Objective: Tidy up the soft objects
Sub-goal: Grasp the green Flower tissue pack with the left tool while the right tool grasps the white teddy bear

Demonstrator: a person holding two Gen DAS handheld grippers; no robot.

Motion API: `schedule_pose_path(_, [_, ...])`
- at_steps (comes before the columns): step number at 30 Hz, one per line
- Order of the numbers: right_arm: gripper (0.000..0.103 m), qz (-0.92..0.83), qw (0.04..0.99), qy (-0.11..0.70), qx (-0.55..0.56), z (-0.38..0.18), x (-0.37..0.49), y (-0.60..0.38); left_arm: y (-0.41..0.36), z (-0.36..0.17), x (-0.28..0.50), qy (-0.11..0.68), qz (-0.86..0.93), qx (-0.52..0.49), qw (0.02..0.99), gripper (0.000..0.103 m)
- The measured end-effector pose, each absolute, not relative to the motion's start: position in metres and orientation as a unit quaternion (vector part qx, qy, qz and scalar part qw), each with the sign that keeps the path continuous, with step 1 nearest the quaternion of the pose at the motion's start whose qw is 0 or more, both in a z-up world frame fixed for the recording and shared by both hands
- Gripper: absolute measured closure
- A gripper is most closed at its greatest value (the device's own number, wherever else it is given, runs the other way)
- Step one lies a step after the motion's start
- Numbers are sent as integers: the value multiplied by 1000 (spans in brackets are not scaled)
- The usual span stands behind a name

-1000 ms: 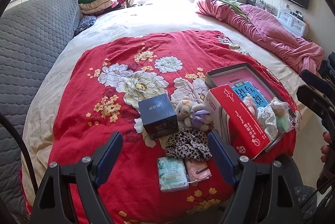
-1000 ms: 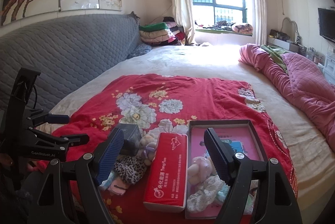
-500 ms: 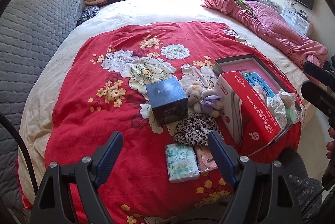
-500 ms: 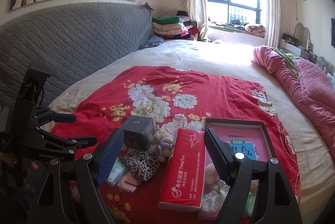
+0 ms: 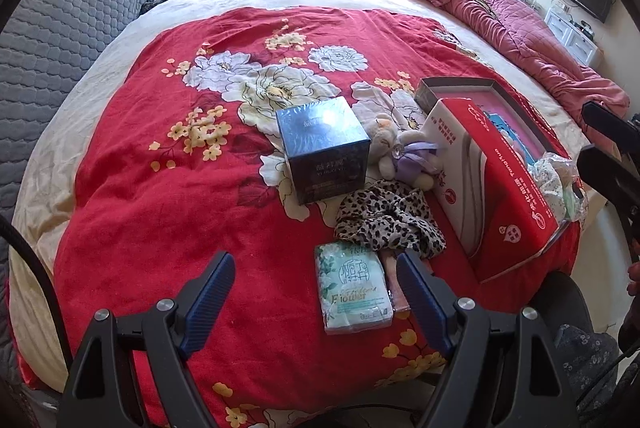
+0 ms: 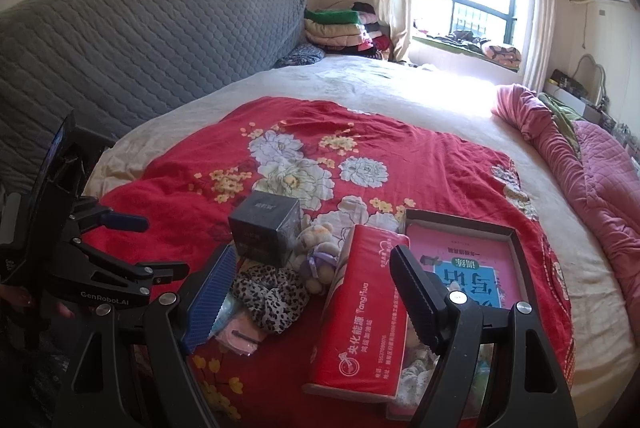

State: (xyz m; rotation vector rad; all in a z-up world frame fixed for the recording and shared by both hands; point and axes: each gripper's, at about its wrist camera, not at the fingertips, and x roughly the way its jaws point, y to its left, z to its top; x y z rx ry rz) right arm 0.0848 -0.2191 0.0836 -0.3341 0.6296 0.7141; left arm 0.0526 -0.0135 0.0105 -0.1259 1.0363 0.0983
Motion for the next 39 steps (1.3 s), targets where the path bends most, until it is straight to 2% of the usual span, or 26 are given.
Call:
schedule_pose_path(13, [23,370,823,332,-274,57,119,-170,-12,-24,62,527,27,-86,845,21])
schedule_pose_path(25, [23,417,691,419,-416,-1,185,-107,-18,-46,71,550,1,-102,829,21])
schedule_pose_path(39, [23,425,609,491,-456,-54,246,-63,-14,-69,82,560,-15,-116,820,21])
